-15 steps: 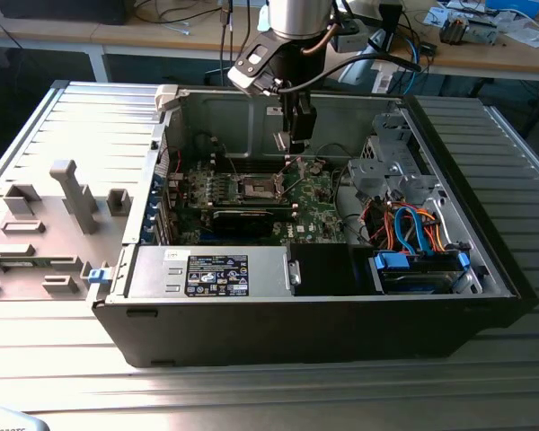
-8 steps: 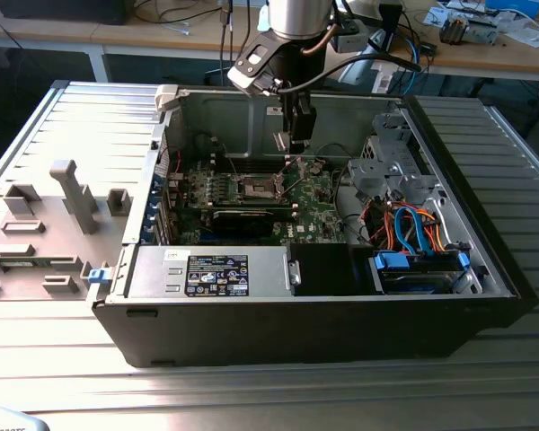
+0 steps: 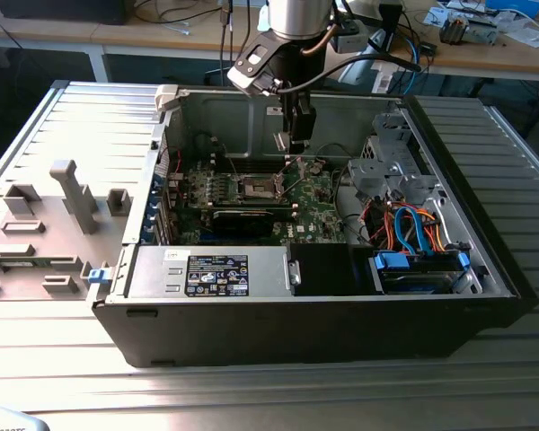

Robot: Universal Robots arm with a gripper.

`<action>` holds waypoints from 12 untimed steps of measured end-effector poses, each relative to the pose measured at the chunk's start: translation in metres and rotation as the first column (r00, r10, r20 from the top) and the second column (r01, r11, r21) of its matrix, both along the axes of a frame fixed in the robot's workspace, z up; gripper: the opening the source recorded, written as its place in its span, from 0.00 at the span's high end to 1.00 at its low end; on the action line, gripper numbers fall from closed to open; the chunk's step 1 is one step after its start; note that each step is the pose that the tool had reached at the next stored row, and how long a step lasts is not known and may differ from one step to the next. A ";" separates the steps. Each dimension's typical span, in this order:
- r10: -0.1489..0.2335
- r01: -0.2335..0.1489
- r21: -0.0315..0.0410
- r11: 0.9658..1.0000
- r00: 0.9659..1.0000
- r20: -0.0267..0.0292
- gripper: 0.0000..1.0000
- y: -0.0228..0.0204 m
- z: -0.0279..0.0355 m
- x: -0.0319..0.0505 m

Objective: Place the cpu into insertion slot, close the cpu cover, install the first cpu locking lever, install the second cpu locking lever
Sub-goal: 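Place the cpu into insertion slot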

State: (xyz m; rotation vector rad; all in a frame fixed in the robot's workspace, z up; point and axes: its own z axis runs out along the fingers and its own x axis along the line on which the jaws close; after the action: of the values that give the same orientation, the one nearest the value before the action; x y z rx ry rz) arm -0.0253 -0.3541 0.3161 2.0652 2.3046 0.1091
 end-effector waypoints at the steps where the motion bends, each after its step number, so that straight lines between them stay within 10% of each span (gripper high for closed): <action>1: 0.000 0.000 0.000 1.000 1.000 0.000 0.45 0.0000 0.0000 0.0000; 12: -0.007 0.007 0.000 1.000 1.000 0.000 0.45 0.0000 -0.0005 0.0000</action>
State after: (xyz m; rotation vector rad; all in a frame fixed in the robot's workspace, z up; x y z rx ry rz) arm -0.0253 -0.3541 0.3156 2.0727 2.2976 0.1090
